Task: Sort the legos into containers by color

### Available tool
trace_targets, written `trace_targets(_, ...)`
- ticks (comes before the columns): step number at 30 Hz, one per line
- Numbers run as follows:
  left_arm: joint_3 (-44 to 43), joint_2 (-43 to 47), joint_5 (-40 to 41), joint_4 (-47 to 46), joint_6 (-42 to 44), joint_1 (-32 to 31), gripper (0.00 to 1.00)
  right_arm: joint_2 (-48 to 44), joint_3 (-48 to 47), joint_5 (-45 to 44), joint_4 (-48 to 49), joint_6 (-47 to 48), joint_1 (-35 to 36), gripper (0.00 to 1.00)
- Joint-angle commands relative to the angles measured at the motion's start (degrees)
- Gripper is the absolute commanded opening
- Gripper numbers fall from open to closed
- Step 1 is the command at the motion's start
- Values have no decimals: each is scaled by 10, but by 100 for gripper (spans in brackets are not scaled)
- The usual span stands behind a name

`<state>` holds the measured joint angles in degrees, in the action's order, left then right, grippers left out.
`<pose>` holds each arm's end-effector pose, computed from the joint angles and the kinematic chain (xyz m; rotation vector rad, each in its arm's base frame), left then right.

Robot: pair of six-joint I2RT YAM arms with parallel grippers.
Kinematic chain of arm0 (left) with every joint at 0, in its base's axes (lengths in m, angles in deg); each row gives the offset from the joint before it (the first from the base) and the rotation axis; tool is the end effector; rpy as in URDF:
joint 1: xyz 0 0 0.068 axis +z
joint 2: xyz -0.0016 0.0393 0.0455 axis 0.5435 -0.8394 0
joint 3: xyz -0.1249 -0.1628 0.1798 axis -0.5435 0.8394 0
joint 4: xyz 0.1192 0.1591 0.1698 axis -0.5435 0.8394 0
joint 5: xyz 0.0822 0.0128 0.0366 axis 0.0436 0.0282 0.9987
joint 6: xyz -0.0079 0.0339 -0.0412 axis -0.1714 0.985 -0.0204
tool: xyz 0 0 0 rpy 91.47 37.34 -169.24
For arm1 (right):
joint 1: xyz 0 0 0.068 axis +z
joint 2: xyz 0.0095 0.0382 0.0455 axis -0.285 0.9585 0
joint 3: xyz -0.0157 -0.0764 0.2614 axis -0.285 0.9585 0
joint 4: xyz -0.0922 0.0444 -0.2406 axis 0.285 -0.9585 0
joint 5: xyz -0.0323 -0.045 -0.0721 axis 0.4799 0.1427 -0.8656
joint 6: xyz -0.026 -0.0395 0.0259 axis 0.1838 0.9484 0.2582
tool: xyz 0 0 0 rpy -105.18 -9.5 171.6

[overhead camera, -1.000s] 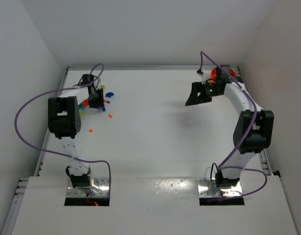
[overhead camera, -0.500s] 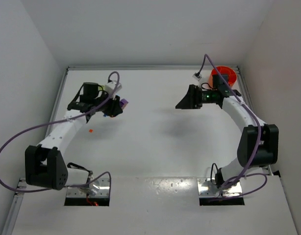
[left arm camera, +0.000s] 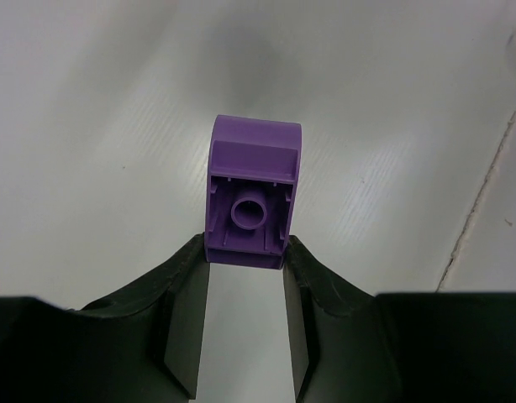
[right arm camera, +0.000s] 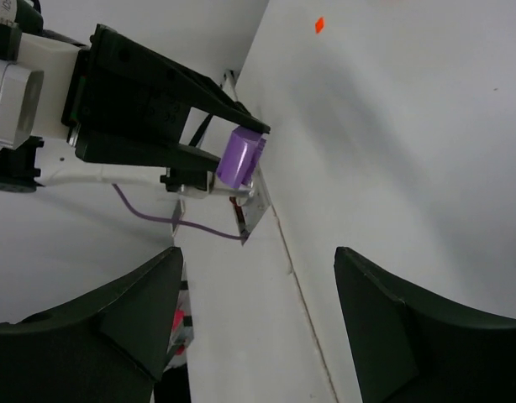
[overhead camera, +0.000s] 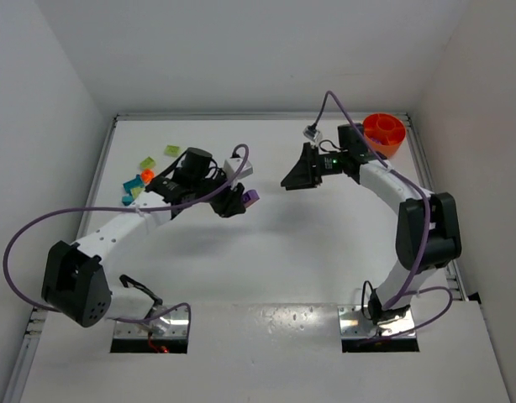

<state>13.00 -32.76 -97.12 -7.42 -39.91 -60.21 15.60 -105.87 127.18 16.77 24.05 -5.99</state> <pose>0.2452 -0.1467 0.2850 0.9884 2.0624 -0.7599 0.3474 0.0985 0.2412 -0.2738 2.2787 1.7304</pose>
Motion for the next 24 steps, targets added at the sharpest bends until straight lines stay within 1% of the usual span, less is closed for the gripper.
trace_targets(1, -32, -12, 2, -2, 12, -24, 11, 9, -26, 29, 27, -8, 17, 73)
trace_targets(8, -43, -23, 13, -2, 12, -46, 11, 28, -38, 29, 27, -14, 64, 73)
trace_targets(13, -48, -28, 18, -2, 12, -51, 11, 45, -51, 24, 34, -21, 76, 73)
trace_targets(19, -54, -39, 18, -2, 12, -57, 11, 62, -51, 34, 60, -55, 96, 73)
trace_targets(23, -54, -45, 23, -2, 12, -62, 11, 74, -63, 34, 60, -60, 108, 71)
trace_targets(24, -59, -45, 23, -2, 12, -62, 11, 74, -63, 34, 60, -60, 108, 69)
